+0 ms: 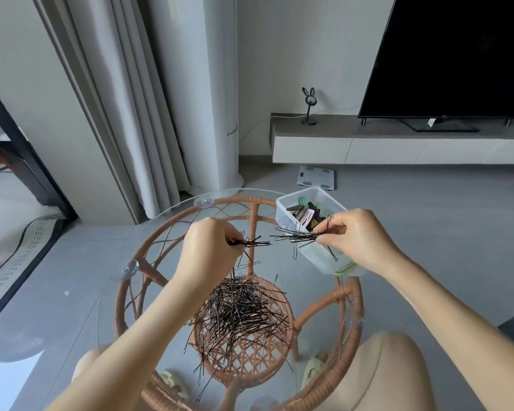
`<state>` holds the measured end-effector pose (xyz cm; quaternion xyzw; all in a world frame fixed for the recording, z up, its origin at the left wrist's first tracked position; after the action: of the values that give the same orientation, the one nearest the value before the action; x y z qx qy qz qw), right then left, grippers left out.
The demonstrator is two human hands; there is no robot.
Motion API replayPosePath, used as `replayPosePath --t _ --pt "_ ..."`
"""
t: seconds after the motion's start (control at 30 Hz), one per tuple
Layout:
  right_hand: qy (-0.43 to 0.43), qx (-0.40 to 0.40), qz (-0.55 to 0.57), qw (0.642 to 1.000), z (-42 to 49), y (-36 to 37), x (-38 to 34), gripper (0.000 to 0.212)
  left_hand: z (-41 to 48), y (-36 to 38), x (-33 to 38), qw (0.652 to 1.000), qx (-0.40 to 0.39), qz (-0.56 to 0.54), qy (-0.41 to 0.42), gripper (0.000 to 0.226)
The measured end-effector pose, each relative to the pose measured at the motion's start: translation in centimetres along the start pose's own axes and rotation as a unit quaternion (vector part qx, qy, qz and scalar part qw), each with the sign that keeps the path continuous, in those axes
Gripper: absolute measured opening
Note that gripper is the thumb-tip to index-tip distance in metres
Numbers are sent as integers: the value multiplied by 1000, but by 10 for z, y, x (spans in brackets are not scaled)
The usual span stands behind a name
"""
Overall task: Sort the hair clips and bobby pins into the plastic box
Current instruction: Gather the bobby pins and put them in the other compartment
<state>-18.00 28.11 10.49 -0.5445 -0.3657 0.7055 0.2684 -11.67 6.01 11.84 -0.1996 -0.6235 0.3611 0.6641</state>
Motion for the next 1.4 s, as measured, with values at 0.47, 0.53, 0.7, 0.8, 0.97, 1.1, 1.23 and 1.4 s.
replayPosePath --t 0.47,0.53,0.7,0.8,0.97,1.1,1.23,1.4 --pt "-7 -184 -139 973 71 11 75 10 48 64 71 995 -74 -13 62 20" --pt "-17 -223 -157 962 72 25 81 13 54 75 79 994 -87 -20 67 21" --pt "-6 -231 -145 962 64 25 94 25 69 104 95 990 -112 -47 75 18" --pt "9 -168 -150 974 64 7 108 26 76 126 105 987 -134 -38 84 16" --pt "48 -10 -69 996 54 -19 134 29 89 167 113 980 -172 -10 102 17" --pt "43 -2 -18 999 45 -22 134 22 95 195 108 965 -216 44 143 22" --pt "58 0 -21 998 40 -22 139 31 88 221 103 936 -285 133 160 32" --pt "45 -15 -60 997 40 -17 132 29 93 208 105 932 -306 104 166 35"
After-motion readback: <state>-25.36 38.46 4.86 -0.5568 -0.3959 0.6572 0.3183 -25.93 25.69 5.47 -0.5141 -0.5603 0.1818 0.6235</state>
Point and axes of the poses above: each hand's wrist, its own z-axis towards the middle knuckle, its own y-axis out of the palm, x = y × z, the point moved 5 cm from there along z, towards the middle knuckle, and after that the axes turned 8 degrees about -z, right-handed, at the moved point
